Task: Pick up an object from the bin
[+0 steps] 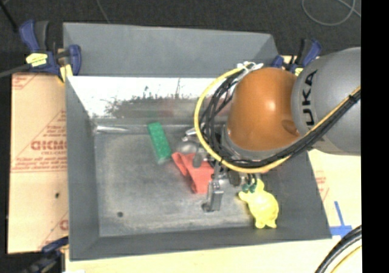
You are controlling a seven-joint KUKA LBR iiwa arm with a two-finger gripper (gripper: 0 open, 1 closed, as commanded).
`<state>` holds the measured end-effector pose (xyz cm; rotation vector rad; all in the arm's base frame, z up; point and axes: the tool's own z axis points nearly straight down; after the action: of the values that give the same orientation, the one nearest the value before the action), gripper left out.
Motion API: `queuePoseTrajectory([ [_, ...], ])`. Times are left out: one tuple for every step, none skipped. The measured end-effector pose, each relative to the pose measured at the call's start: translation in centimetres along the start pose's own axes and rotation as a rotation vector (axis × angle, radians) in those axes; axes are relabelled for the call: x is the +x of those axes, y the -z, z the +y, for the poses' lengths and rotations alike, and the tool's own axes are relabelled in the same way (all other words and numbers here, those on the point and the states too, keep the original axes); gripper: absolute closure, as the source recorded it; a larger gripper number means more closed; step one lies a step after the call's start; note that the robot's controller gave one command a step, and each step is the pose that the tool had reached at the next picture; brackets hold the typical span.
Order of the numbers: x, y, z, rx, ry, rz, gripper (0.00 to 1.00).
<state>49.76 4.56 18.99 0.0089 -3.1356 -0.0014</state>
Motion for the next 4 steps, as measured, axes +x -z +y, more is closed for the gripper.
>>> queuePoseTrajectory([
  [-0.2,0.4,0.0,-0.001,-0.001,-0.008,0.0],
  [-2.8,-3.9,0.1,0.0,0.006,-0.015,0.0],
  [-2.0,-6.9,0.9,0.0,-0.067,0.003,0.0],
  [-2.9,-3.2,1.5,-0.003,-0.21,-0.012,0.0],
])
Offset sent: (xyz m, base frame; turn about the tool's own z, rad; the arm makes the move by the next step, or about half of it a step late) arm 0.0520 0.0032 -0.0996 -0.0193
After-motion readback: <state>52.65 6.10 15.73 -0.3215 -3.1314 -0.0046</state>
